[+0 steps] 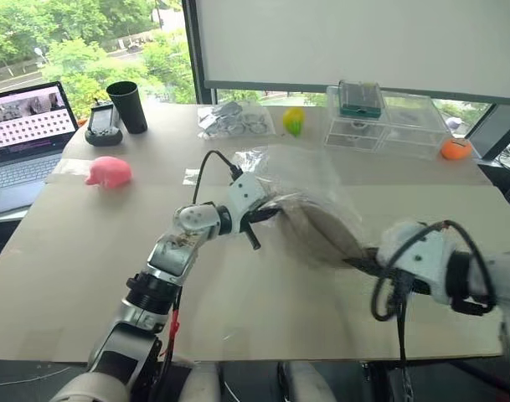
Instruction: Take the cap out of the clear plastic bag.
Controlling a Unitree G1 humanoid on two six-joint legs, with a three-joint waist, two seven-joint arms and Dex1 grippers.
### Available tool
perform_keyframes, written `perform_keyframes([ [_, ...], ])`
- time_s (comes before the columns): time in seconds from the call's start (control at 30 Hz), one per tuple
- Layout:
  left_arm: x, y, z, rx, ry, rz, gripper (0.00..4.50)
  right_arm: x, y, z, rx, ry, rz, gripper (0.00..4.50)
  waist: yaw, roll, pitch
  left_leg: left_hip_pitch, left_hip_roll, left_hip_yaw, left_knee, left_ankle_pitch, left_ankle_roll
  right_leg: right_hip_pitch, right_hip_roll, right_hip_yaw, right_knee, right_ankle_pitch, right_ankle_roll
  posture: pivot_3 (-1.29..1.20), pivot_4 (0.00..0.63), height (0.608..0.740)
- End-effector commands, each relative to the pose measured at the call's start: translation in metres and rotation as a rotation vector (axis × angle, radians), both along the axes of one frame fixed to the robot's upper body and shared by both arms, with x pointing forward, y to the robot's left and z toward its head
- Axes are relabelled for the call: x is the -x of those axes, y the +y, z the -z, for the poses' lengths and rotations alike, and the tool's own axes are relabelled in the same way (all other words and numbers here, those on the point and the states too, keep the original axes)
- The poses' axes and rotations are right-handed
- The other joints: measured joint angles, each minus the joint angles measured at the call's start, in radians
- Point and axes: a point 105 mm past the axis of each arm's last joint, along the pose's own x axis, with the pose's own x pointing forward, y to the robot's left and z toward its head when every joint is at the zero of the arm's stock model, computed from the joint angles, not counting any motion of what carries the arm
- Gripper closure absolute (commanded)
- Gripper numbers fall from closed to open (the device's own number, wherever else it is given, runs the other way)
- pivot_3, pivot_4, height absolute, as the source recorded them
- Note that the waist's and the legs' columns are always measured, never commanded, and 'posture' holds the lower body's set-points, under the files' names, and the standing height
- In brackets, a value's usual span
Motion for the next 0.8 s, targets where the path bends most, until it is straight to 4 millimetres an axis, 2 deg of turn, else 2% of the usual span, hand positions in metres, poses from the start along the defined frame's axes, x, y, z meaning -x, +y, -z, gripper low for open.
perform_keyframes([
  [0.03, -0.001, -0.001, -0.009, 0.009, -0.031, -0.009, 4.5, 0.022, 0.005, -0.016, -0.038, 0.011, -0.084, 4.4, 0.0, 0.0, 0.0, 0.0, 0.0, 0.0, 0.0, 0.0, 0.0, 0.0, 0.0, 0.0, 0.0, 0.0, 0.0, 0.0, 0.15, 0.74],
  [0.17, -0.001, -0.001, -0.009, 0.011, -0.03, -0.012, 4.5, 0.032, 0.001, -0.032, -0.148, 0.04, -0.087, 4.4, -0.002, 0.0, 0.0, 0.0, 0.0, 0.0, 0.0, 0.0, 0.0, 0.0, 0.0, 0.0, 0.0, -0.001, 0.002, 0.0, 0.15, 0.74],
  [0.27, -0.001, -0.001, -0.009, 0.01, -0.029, -0.013, 4.5, 0.039, -0.002, -0.051, -0.333, 0.08, -0.143, 4.4, -0.003, 0.0, 0.0, 0.0, 0.0, 0.0, 0.0, 0.0, 0.0, 0.0, 0.0, 0.0, 0.0, -0.001, 0.001, 0.0, 0.15, 0.74],
  [0.6, -0.001, 0.0, -0.01, 0.012, -0.029, -0.015, 4.5, 0.037, -0.013, -0.116, -0.837, 0.014, -0.188, 4.4, -0.002, 0.0, 0.0, 0.0, 0.0, 0.0, -0.001, 0.0, 0.0, 0.0, 0.0, 0.0, 0.0, 0.001, -0.001, 0.0, 0.15, 0.74],
  [0.8, -0.001, 0.0, -0.01, 0.012, -0.03, -0.015, 4.5, 0.042, -0.014, -0.132, -1.029, 0.041, -0.229, 4.4, -0.003, 0.0, 0.0, 0.0, 0.0, 0.0, 0.0, 0.0, 0.0, 0.001, 0.0, 0.001, 0.0, -0.001, 0.002, 0.0, 0.15, 0.74],
])
